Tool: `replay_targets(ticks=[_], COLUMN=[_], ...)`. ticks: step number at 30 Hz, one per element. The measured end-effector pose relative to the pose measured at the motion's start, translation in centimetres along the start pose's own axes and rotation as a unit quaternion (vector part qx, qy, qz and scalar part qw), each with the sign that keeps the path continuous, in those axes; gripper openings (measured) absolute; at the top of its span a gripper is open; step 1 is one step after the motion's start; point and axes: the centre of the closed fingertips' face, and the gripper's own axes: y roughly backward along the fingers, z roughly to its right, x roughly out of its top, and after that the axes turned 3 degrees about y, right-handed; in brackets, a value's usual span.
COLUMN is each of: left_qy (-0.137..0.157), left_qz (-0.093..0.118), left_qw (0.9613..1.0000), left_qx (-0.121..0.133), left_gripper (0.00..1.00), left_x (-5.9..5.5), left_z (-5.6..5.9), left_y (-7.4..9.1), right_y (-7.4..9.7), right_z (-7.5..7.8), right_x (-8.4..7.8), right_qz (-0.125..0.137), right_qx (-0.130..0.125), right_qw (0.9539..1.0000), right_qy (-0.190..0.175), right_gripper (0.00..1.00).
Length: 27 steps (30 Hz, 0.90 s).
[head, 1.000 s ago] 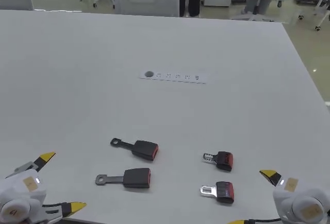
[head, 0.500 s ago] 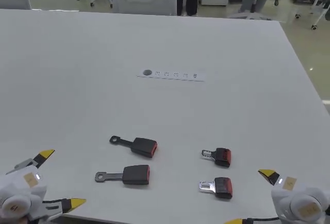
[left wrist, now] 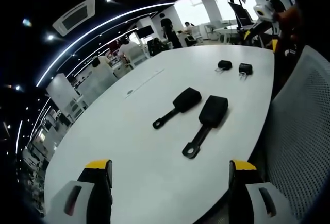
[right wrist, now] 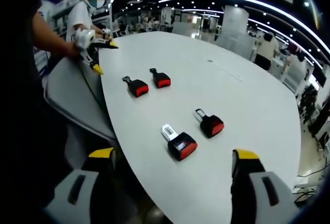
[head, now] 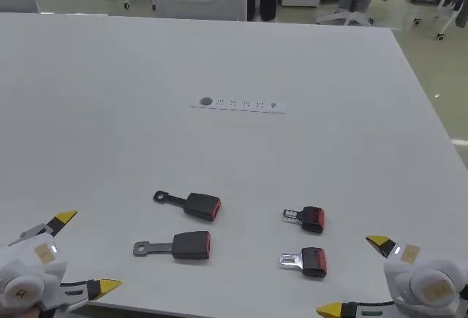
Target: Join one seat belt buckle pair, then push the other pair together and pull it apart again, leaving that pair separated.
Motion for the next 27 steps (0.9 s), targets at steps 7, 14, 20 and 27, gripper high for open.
replay_targets(ticks=[7,14,20,27], left_qy=[-0.001,-0.001,-0.003,-0.005], left_qz=[0.0,-0.004,-0.007,-0.013], left_qw=[1.0,1.0,1.0,0.9999], left_qx=[0.002,0.004,0.005,0.001], left_gripper=[0.95,0.95,0.95,0.95], left_x=[0.0,-0.2,-0.3,-0.5], left_z=[-0.1,-0.2,-0.2,-0.1], left_y=[0.0,-0.1,-0.1,-0.2], right_y=[0.1,-0.1,-0.2,-0.7], right_z=[0.0,0.5,1.4,1.3], right_x=[-0.4,-0.2,0.4,0.8], right_qz=[0.004,0.006,0.015,0.01], right_qx=[-0.002,0.0,-0.004,0.003], right_qw=[1.0,1.0,0.9999,0.9999], right_qy=[-0.005,-0.004,-0.004,0.0], right_gripper=[0.94,0.95,0.96,0.94])
